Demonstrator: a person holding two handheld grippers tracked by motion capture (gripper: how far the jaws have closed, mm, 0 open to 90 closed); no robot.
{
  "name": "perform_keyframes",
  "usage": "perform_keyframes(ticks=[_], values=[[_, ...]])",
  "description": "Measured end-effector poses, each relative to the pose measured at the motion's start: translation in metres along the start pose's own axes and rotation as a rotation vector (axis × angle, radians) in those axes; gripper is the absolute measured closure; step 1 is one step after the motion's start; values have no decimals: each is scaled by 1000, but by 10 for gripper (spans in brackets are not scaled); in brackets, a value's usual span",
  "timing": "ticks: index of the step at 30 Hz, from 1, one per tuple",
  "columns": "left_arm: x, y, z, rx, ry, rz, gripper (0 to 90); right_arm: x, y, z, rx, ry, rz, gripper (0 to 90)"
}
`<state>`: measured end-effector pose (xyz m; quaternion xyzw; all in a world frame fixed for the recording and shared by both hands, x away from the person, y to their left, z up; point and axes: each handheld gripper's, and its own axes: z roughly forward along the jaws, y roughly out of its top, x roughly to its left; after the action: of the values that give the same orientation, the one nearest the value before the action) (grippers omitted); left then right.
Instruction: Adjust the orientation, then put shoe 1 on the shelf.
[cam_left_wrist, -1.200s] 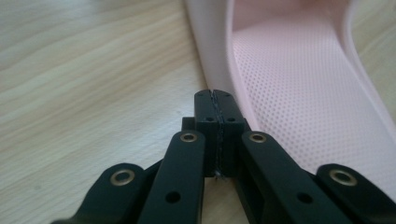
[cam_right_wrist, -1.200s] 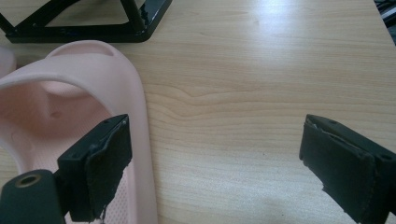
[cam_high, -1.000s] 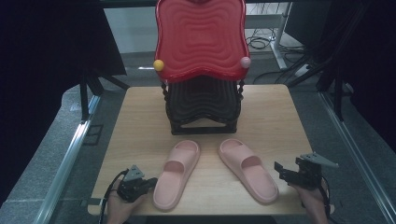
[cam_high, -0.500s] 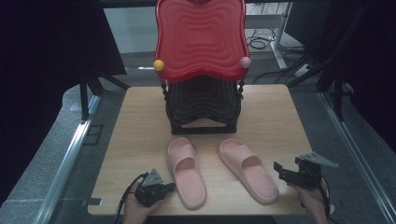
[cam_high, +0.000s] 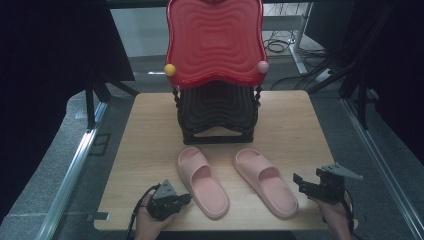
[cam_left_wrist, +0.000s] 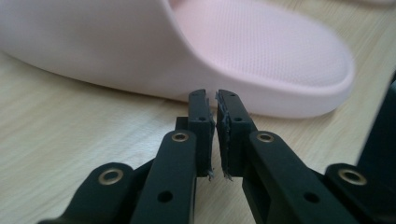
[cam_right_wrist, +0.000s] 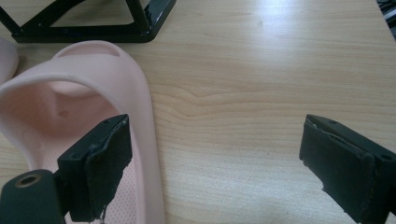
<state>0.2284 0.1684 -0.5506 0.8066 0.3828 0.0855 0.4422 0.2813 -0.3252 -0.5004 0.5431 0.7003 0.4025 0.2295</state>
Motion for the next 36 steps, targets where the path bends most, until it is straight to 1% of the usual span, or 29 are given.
perform_keyframes(ticks=[1, 2, 3, 4, 5, 6, 7, 8, 9, 10, 11, 12, 13, 14, 16, 17, 19, 20, 22, 23, 24, 26, 27, 28, 29, 34, 35, 36], values=[[4, 3, -6, -22, 10, -9, 834, 0, 0, -1, -4, -1, -2, 94], [4, 3, -6, -22, 10, -9, 817, 0, 0, -1, -4, -1, -2, 94], [12, 11, -16, -56, 37, -24, 786, 1, 1, -2, -7, 2, -4, 94], [15, 16, -19, -71, 48, -28, 751, 2, 2, -3, -7, 7, -5, 94], [15, 16, -19, -71, 48, -28, 716, 2, 2, -3, -7, 7, -5, 94], [18, 22, -22, -88, 64, -25, 716, 4, 2, -3, -10, 8, -9, 94], [21, 29, -25, -108, 89, -21, 673, 7, 2, -3, -13, 12, -17, 94], [27, 40, -28, -141, 116, -31, 573, 12, 4, -5, -19, 28, -32, 94], [27, 40, -28, -141, 116, -31, 526, 12, 4, -5, -19, 28, -32, 94], [30, 47, -28, -156, 122, -43, 478, 19, 6, -9, -31, 47, -48, 107], [36, 57, -27, -170, 138, -57, 448, 23, 8, -11, -42, 54, -64, 116], [36, 57, -27, -170, 138, -57, 422, 28, 9, -13, -57, 58, -77, 137], [38, 61, -26, -175, 145, -67, 422, 28, 9, -13, -57, 58, -77, 137], [41, 64, -25, -177, 150, -73, 401, 33, 10, -15, -73, 65, -91, 158], [43, 66, -23, -178, 153, -82, 371, 43, 11, -18, -87, 101, -116, 184], [44, 66, -21, -173, 156, -86, 348, 55, 12, -19, -93, 136, -143, 212], [46, 64, -22, -175, 159, -92, 334, 64, 12, -19, -89, 164, -164, 230], [46, 64, -22, -175, 159, -92, 330, 64, 12, -19, -89, 164, -164, 230], [48, 63, -22, -177, 157, -100, 323, 77, 13, -17, -83, 193, -188, 254], [50, 62, -23, -177, 157, -105, 313, 87, 13, -15, -75, 213, -208, 280], [51, 61, -24, -178, 155, -110, 313, 87, 13, -15, -75, 213, -208, 280], [55, 60, -26, -183, 151, -122, 306, 100, 13, -8, -59, 236, -234, 311], [57, 59, -27, -185, 149, -129, 302, 111, 12, 0, -43, 249, -245, 343], [58, 59, -27, -186, 148, -133, 302, 111, 12, 0, -43, 249, -245, 343], [60, 57, -28, -190, 145, -139, 300, 122, 12, 8, -32, 258, -260, 377], [65, 53, -28, -190, 136, -152, 298, 150, 12, 27, -3, 287, -288, 444], [66, 52, -28, -189, 134, -154, 298, 150, 12, 27, -3, 287, -288, 444], [67, 51, -28, -188, 131, -156, 297, 156, 12, 31, 7, 290, -290, 456]])
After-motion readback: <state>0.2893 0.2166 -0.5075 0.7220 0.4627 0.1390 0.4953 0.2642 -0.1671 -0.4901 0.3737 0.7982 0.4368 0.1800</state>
